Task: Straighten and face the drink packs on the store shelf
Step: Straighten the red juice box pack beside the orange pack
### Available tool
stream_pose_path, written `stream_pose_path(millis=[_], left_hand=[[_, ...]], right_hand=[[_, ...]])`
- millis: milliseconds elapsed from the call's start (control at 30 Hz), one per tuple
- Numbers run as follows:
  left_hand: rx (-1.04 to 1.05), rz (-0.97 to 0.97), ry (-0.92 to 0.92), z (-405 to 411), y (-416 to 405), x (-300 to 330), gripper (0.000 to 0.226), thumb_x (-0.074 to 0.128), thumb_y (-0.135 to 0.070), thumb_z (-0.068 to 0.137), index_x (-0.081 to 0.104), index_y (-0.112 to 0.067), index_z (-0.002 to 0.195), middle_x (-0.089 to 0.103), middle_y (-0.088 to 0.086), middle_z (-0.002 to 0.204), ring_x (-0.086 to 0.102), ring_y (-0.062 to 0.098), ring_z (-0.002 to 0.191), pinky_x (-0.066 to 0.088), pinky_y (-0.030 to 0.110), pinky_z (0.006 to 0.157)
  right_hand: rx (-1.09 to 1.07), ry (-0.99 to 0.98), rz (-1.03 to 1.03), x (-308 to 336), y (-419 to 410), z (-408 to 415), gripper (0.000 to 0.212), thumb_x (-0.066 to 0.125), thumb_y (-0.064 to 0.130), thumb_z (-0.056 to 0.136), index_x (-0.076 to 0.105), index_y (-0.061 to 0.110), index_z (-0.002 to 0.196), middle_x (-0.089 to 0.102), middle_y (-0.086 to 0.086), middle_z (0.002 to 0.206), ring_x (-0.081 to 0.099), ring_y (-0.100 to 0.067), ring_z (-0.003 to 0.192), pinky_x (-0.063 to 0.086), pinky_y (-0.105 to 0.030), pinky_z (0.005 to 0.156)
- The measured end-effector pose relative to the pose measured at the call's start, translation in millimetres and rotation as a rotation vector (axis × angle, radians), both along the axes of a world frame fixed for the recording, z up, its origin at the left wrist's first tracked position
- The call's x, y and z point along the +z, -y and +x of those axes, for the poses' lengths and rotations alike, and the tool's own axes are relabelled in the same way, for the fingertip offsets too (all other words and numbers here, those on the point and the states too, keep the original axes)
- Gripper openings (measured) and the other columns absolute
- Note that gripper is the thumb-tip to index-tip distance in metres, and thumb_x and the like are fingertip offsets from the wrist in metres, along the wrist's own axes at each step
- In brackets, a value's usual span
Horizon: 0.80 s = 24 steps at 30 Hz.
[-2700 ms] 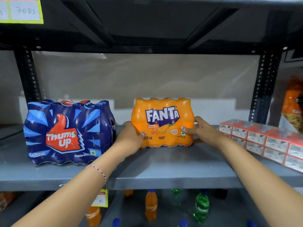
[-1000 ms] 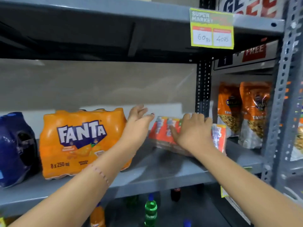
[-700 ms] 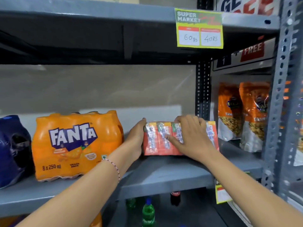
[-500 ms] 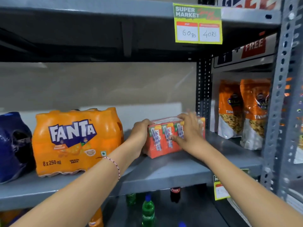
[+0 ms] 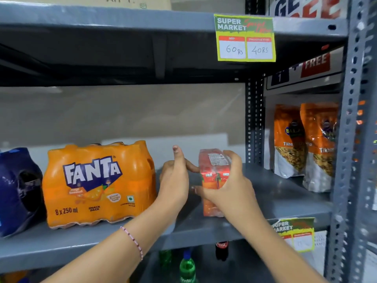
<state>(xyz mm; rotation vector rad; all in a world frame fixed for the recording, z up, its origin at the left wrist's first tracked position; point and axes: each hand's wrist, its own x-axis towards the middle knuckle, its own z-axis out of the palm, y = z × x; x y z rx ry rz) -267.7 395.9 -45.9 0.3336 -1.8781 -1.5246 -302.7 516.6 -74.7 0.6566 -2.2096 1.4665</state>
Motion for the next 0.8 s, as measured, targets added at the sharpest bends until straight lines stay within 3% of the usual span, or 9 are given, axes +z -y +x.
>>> stream_pose_path(millis=[67,167,267,400,467,533,667,733,800], left_hand=[[-0.032,0.060,0.031,-3.1,-1.0,6.3,0.080,0.014,-0.064,0.102,0.076,-0.017,0.082,0.068,-0.001,0.116,0.056,0.012,0.103,0.032,0.043,0.106],[-0.048,0.112,0.140,-15.8,13.5,23.5,0.077,0.013,-0.066,0.102,0.069,-0.020,0.128,0.048,0.009,0.155,0.042,0.031,0.140,0.026,0.048,0.115],[0.002,0.162,0.218,-35.3,24.3,25.6,0.071,0.022,-0.064,0.103,0.046,-0.017,0.152,0.044,0.012,0.160,0.040,0.034,0.144,0.032,0.045,0.112],[0.095,0.175,0.257,-49.6,32.3,12.3,0.063,0.045,-0.057,0.100,0.046,-0.013,0.146,0.066,0.012,0.133,0.063,0.032,0.116,0.046,0.035,0.084],[0.115,0.174,0.233,-47.7,35.9,5.1,0.057,0.053,-0.050,0.099,0.048,-0.015,0.143,0.072,0.004,0.102,0.068,0.020,0.086,0.047,0.029,0.064],[0.121,0.160,0.205,-46.4,37.4,-0.9,0.053,0.054,-0.049,0.099,0.051,-0.016,0.141,0.069,-0.001,0.084,0.066,0.012,0.069,0.041,0.024,0.050],[0.025,0.195,0.183,-49.3,37.9,5.5,0.040,0.052,-0.045,0.097,0.066,-0.009,0.108,0.077,0.007,0.080,0.074,0.018,0.068,0.049,0.026,0.057],[-0.010,0.208,0.196,-48.8,40.0,12.1,0.036,0.054,-0.045,0.093,0.065,-0.011,0.093,0.077,0.009,0.076,0.075,0.022,0.069,0.052,0.029,0.061],[-0.028,0.182,0.222,-46.8,41.5,17.1,0.036,0.056,-0.047,0.089,0.064,-0.013,0.098,0.078,0.010,0.081,0.076,0.025,0.074,0.057,0.033,0.066]], right_hand=[[-0.093,-0.096,0.043,-5.0,2.6,-1.0,0.081,0.078,0.044,0.054,0.037,0.038,0.124,0.064,0.009,0.105,0.062,-0.016,0.083,0.041,-0.020,0.059],[0.028,-0.026,-0.026,1.2,-9.0,-15.0,0.064,0.073,0.039,0.047,0.046,0.041,0.104,0.066,0.013,0.089,0.064,-0.005,0.072,0.047,-0.019,0.057],[0.319,0.160,-0.140,6.9,-44.2,-38.2,0.058,0.080,0.018,0.048,0.059,0.042,0.095,0.072,0.004,0.096,0.072,-0.005,0.073,0.056,-0.021,0.060],[0.529,0.387,-0.283,6.6,-74.5,-75.1,0.063,0.063,-0.005,0.050,0.061,0.032,0.101,0.073,-0.008,0.099,0.071,-0.022,0.084,0.058,-0.034,0.064],[0.462,0.425,-0.330,5.1,-77.6,-91.1,0.067,0.056,-0.007,0.049,0.060,0.026,0.108,0.071,-0.011,0.100,0.069,-0.027,0.086,0.055,-0.032,0.059],[0.345,0.415,-0.409,2.1,-75.4,-104.5,0.063,0.055,-0.014,0.059,0.063,0.020,0.112,0.072,-0.012,0.097,0.069,-0.028,0.083,0.053,-0.030,0.058],[0.172,0.388,-0.447,-0.3,-54.3,-111.9,0.047,0.042,-0.011,0.075,0.069,0.021,0.095,0.077,0.001,0.066,0.072,-0.016,0.060,0.052,-0.026,0.051],[0.152,0.359,-0.395,3.6,-44.8,-111.0,0.038,0.045,-0.001,0.076,0.069,0.021,0.096,0.077,0.000,0.069,0.073,-0.016,0.064,0.055,-0.030,0.057],[0.215,0.414,-0.427,9.4,-44.0,-110.8,0.036,0.055,0.021,0.075,0.070,0.017,0.107,0.079,-0.007,0.080,0.074,-0.025,0.074,0.059,-0.040,0.072]])
